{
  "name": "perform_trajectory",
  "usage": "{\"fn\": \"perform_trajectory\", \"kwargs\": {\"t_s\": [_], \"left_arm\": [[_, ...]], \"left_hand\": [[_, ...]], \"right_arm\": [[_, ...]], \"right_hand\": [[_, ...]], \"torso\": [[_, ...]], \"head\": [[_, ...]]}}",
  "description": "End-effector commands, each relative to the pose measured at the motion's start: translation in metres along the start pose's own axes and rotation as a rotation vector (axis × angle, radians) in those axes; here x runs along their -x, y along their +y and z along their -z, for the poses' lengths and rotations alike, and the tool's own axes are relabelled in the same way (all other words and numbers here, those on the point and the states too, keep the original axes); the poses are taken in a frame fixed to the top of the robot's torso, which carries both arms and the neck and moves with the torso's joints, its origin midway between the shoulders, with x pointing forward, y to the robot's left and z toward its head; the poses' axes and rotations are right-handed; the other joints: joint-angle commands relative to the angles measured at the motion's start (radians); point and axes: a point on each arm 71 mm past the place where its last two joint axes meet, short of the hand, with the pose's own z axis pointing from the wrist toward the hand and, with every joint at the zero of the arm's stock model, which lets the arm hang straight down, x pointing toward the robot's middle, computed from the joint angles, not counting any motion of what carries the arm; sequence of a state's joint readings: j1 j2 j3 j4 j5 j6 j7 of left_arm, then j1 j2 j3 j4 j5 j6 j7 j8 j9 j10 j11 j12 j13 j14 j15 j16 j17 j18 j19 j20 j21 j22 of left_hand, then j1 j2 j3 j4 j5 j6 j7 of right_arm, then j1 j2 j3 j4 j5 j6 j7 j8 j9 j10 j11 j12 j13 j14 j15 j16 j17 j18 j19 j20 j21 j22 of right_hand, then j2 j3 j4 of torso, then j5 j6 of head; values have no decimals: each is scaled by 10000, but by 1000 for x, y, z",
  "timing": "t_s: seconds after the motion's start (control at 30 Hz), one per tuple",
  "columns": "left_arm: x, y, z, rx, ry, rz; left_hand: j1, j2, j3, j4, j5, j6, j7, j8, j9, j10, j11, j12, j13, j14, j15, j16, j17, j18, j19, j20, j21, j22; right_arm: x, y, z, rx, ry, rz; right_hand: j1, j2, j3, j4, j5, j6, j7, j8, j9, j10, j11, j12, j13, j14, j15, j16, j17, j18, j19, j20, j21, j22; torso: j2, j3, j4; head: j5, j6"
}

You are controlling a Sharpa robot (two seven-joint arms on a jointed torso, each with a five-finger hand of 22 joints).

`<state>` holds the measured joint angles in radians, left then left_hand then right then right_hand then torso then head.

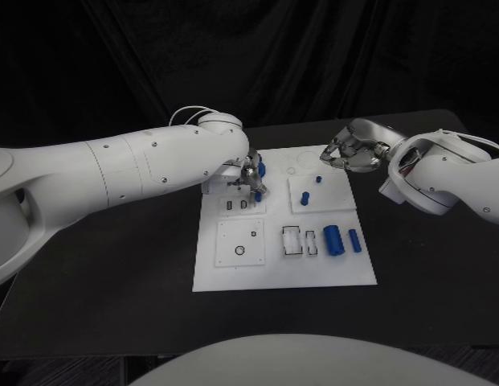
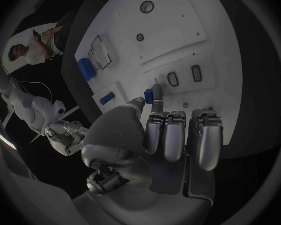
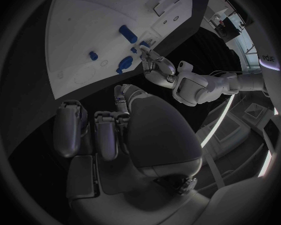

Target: Assemble the parts on the task board

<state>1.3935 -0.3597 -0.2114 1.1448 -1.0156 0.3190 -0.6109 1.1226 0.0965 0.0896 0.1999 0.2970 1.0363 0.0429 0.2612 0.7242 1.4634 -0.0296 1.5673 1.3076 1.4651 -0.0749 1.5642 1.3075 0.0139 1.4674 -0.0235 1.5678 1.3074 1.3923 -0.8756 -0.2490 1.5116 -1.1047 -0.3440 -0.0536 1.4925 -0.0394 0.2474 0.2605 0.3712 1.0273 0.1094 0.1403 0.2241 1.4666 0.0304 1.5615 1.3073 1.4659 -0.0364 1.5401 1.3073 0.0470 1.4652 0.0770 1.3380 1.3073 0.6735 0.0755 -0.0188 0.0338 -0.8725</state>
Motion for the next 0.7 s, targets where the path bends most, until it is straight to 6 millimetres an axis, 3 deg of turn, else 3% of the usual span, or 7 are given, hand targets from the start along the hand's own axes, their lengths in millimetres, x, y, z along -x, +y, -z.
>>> {"fn": "perform_trajectory", "kwargs": {"t_s": [0.03,0.4,0.6,0.7], "left_arm": [[-2,-1,-1,-117,198,-99],[-4,1,-2,-83,300,-120],[-6,1,-2,-122,334,-129],[-6,1,-2,-137,337,-125]], "left_hand": [[90,-42,166,-60,260,117,-11,-81,25,1074,19,35,2632,1057,40,66,2633,-139,1033,-78,30,2634],[81,-398,1256,-539,1355,241,-48,-317,181,1074,-24,35,2632,1057,-4,66,2633,-139,1033,-119,30,2634],[17,-560,1734,-764,1478,277,-53,-371,271,1074,-33,35,2632,1057,-13,66,2633,-139,1033,-127,30,2634],[-22,-604,1909,-840,1502,298,-56,-383,309,1074,-37,35,2632,1057,-15,66,2633,-139,1033,-129,30,2634]], "right_arm": [[-1,-1,0,-223,78,-1],[-1,-2,0,-265,101,3],[-1,-2,0,-280,122,5],[-1,-2,0,-289,133,6]], "right_hand": [[102,-20,57,-20,55,17,9,-35,12,822,35,-61,2460,899,45,-53,2277,95,-73,-1,-32,1891],[107,-23,63,-26,58,18,11,-35,14,805,36,-73,2446,887,47,-79,2252,108,-99,-1,-86,1874],[109,-27,66,-29,61,18,13,-35,16,798,37,-77,2441,883,48,-89,2242,112,-108,0,-103,1868],[110,-29,69,-32,63,18,15,-36,17,786,38,-86,2432,878,50,-101,2230,119,-123,1,-134,1859]], "torso": [[2,1,-4],[0,-2,6],[-1,0,-16],[-1,-4,5]], "head": [[-11,-1],[32,-1],[48,-1],[37,-1]]}}
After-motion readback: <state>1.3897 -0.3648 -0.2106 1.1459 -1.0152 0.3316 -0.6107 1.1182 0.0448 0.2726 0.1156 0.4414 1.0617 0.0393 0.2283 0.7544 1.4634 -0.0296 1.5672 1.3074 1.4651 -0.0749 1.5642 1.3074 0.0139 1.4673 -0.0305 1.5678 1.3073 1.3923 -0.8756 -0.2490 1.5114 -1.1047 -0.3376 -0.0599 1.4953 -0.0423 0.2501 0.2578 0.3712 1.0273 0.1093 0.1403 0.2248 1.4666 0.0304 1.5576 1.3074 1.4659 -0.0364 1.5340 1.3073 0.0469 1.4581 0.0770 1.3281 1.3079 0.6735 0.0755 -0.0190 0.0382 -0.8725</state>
